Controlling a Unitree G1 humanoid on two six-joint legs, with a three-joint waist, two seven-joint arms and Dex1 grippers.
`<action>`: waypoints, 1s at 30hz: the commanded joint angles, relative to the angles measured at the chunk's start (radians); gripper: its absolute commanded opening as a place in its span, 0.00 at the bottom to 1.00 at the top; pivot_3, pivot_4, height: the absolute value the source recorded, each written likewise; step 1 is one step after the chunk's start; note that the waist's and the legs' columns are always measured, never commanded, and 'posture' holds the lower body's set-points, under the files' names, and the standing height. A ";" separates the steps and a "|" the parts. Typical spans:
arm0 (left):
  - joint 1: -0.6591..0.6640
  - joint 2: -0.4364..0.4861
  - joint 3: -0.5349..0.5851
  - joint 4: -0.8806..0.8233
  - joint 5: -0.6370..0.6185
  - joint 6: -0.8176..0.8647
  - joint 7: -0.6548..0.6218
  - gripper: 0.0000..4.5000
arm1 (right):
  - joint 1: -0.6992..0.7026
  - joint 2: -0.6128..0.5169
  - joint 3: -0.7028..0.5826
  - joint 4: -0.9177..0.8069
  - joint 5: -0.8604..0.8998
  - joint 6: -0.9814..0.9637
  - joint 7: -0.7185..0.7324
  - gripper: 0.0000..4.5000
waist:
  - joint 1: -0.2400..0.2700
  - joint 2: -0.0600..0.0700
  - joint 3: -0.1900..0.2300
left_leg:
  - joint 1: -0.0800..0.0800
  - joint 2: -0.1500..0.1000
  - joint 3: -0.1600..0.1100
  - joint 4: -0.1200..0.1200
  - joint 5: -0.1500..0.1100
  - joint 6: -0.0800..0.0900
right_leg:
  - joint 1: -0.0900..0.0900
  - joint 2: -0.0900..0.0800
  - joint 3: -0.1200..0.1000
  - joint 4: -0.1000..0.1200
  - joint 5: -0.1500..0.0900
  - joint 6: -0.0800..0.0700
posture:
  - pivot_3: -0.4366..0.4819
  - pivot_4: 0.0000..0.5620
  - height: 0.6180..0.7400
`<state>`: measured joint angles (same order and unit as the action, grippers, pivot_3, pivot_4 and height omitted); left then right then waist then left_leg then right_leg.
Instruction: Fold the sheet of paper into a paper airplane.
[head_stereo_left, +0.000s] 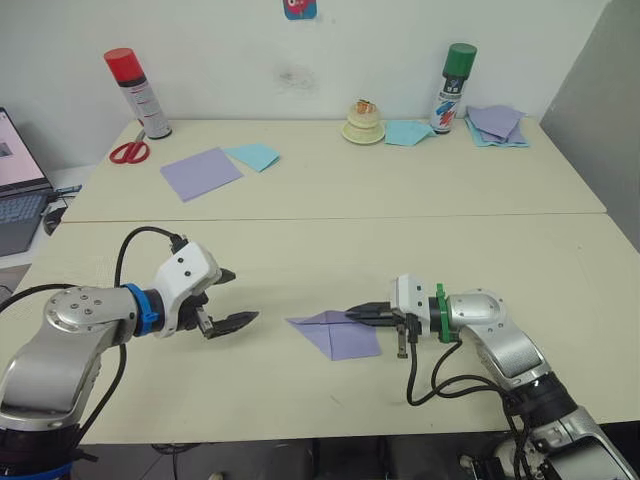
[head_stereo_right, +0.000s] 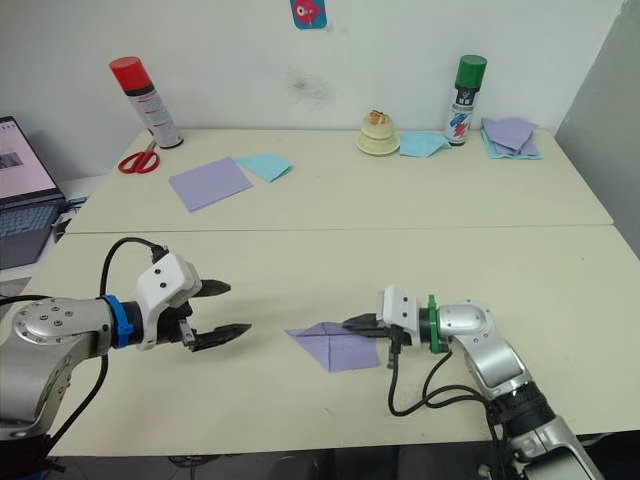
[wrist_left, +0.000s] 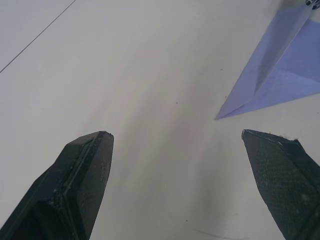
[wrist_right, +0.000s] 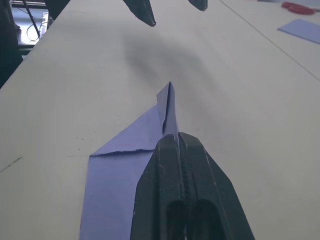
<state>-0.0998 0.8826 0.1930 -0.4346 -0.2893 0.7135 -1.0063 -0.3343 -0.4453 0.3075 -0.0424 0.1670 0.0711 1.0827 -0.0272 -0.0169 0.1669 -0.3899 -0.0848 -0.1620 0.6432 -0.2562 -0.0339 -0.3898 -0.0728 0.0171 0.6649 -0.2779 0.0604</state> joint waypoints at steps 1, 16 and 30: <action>-0.019 0.012 -0.026 -0.014 -0.008 -0.023 0.015 1.00 | 0.023 -0.004 0.011 -0.102 -0.013 0.064 -0.047 0.01 | 0.000 0.000 0.000 | 0.000 0.000 0.000 0.000 0.000 0.000 | 0.000 0.000 0.000 0.000 0.000 0.000 | 0.48 0.27 1.00; -0.099 0.024 -0.098 0.045 -0.018 -0.059 0.002 1.00 | 0.085 -0.033 0.004 -0.191 -0.019 0.132 -0.110 0.04 | 0.000 0.000 0.000 | 0.000 0.006 0.002 0.000 0.000 -0.001 | 0.000 0.002 0.000 0.000 0.002 -0.003 | 0.48 0.27 1.00; -0.276 -0.215 -0.138 0.164 -0.042 -0.068 0.172 0.80 | -0.109 -0.075 -0.265 -0.232 0.487 0.684 -0.105 0.52 | 0.002 0.001 0.000 | 0.000 0.006 0.001 0.001 0.000 -0.001 | 0.001 0.003 -0.002 -0.001 0.002 -0.004 | 0.48 0.27 1.00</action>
<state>-0.3593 0.6811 0.0525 -0.2610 -0.3023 0.6463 -0.8485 -0.4139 -0.5427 0.0875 -0.3021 0.5944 0.7070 1.0184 -0.0250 -0.0163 0.1673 -0.3896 -0.0784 -0.1606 0.6444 -0.2566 -0.0352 -0.3893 -0.0700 0.0154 0.6645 -0.2753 0.0561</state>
